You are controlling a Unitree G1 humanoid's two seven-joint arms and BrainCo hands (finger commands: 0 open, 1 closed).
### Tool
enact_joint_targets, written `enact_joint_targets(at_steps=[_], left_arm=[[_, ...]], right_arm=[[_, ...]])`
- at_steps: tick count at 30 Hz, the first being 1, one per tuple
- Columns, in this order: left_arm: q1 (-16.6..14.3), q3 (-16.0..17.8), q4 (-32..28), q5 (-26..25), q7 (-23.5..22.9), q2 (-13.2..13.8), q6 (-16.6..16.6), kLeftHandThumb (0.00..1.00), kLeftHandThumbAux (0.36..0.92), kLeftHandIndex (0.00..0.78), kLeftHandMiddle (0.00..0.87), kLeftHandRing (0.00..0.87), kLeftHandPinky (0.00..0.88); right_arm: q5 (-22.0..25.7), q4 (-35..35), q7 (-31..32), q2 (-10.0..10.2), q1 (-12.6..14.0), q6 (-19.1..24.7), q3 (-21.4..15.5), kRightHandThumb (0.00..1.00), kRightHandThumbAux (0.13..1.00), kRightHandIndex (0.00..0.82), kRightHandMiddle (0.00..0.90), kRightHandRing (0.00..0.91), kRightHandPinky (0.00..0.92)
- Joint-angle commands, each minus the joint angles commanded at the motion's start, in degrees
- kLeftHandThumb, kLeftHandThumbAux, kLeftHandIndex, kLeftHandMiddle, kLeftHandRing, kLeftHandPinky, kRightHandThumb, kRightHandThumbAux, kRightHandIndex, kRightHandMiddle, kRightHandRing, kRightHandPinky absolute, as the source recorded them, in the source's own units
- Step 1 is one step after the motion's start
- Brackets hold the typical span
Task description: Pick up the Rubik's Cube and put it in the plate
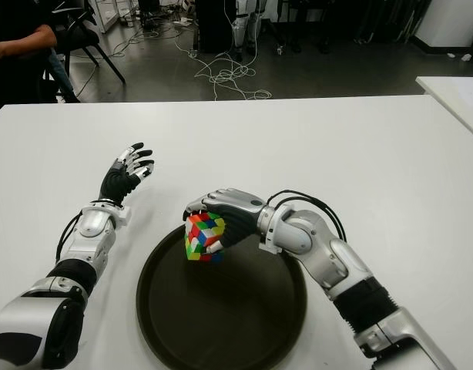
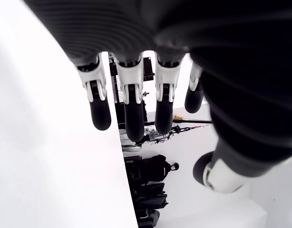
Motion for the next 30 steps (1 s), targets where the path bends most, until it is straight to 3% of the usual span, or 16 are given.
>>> enact_joint_targets(at_steps=[14,30], left_arm=[[-0.2,0.7,0.3,-0.4,0.3,-0.2,0.9,0.209,0.75,0.1,0.191,0.192,0.186],[-0.1,1.1,0.5,-0.4,0.1,-0.2,1.0,0.241,0.73,0.101,0.201,0.195,0.181]], right_arm=[[-1.3,-0.1,-1.0,-0.7,-0.3,-0.8,-0.4,0.0,0.67,0.0,0.0,0.0,0.0],[-4.1,-2.9,-1.6,-0.9,0.2,2.3,-1.7,0.0,0.579,0.0,0.0,0.0,0.0]])
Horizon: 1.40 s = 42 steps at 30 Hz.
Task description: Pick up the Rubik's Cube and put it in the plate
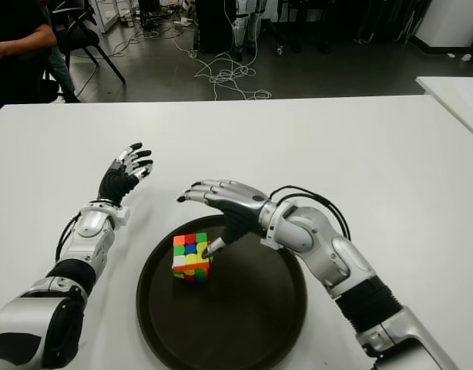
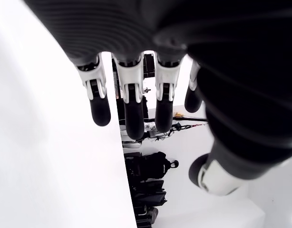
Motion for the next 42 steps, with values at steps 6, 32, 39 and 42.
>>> enact_joint_targets(at_steps=[6,32,39,42], left_arm=[[0.1,-0.3,-0.1,0.5,0.5,0.2,0.0,0.235,0.72,0.103,0.198,0.192,0.16],[0.0,-1.3,-0.3,1.7,1.7,0.1,-1.1,0.212,0.697,0.115,0.203,0.212,0.221],[-0.3,-1.2,-0.2,1.2,0.6,-0.1,-0.6,0.198,0.684,0.112,0.198,0.21,0.232],[-0.4,-1.0,-0.1,0.7,-0.5,-0.2,0.0,0.21,0.688,0.111,0.192,0.209,0.242]], right_arm=[[0.3,-0.3,-0.1,-0.2,0.1,0.9,-0.9,0.0,0.53,0.0,0.0,0.0,0.0],[7.9,11.5,-16.4,0.2,-3.1,-6.8,-14.9,0.0,0.34,0.0,0.0,0.0,0.0],[16.8,40.6,-32.1,7.1,-7.7,-15.5,-23.8,0.051,0.579,0.088,0.169,0.161,0.179],[21.2,46.4,-31.3,8.8,-8.6,-13.9,-26.7,0.084,0.621,0.151,0.236,0.236,0.258]])
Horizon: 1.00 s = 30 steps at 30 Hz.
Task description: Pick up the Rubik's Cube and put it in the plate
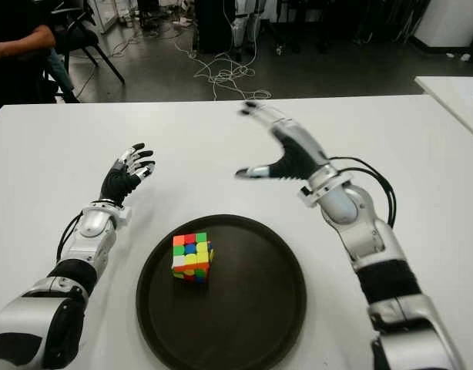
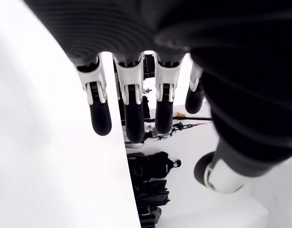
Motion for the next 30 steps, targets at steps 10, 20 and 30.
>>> enact_joint_targets(at_steps=[10,20,30], left_arm=[[-0.1,0.2,-0.1,-0.4,-0.7,-0.2,0.2,0.241,0.698,0.12,0.195,0.217,0.256],[0.0,0.4,-0.4,-0.4,-0.2,-0.2,0.4,0.219,0.726,0.116,0.191,0.207,0.228],[0.2,0.6,-0.6,-0.7,-0.2,-0.2,0.0,0.199,0.713,0.116,0.187,0.205,0.226]], right_arm=[[5.3,7.6,-4.5,4.0,-1.7,2.0,-4.7,0.232,0.709,0.266,0.311,0.31,0.317],[0.5,12.9,-15.4,2.9,-4.7,0.1,-2.9,0.236,0.762,0.244,0.308,0.292,0.26],[-3.3,13.1,-21.5,3.0,-3.6,0.8,0.0,0.2,0.794,0.184,0.253,0.231,0.178]])
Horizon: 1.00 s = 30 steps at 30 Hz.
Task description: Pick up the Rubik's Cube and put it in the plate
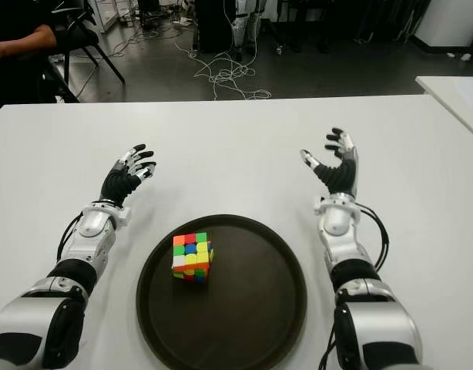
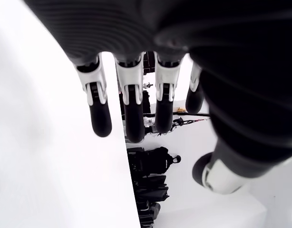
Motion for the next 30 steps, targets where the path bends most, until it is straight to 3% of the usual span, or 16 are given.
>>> enact_joint_targets(at_steps=[12,26,30], left_arm=[[0.3,-0.1,-0.6,0.0,-0.3,0.1,0.0,0.192,0.737,0.118,0.176,0.194,0.217],[0.3,-0.3,-0.3,0.2,-0.6,0.2,-0.2,0.186,0.739,0.123,0.177,0.195,0.215],[0.3,-0.1,-0.3,-0.1,-0.9,0.1,-0.2,0.194,0.743,0.121,0.175,0.194,0.218]], right_arm=[[0.3,0.9,0.5,0.5,-0.3,2.3,0.6,0.025,0.794,0.147,0.217,0.199,0.152],[2.9,1.0,3.6,1.1,-0.4,1.9,-0.4,0.011,0.822,0.148,0.229,0.231,0.224],[6.4,0.7,9.3,1.6,-0.3,0.9,-2.0,0.018,0.829,0.139,0.232,0.245,0.26]])
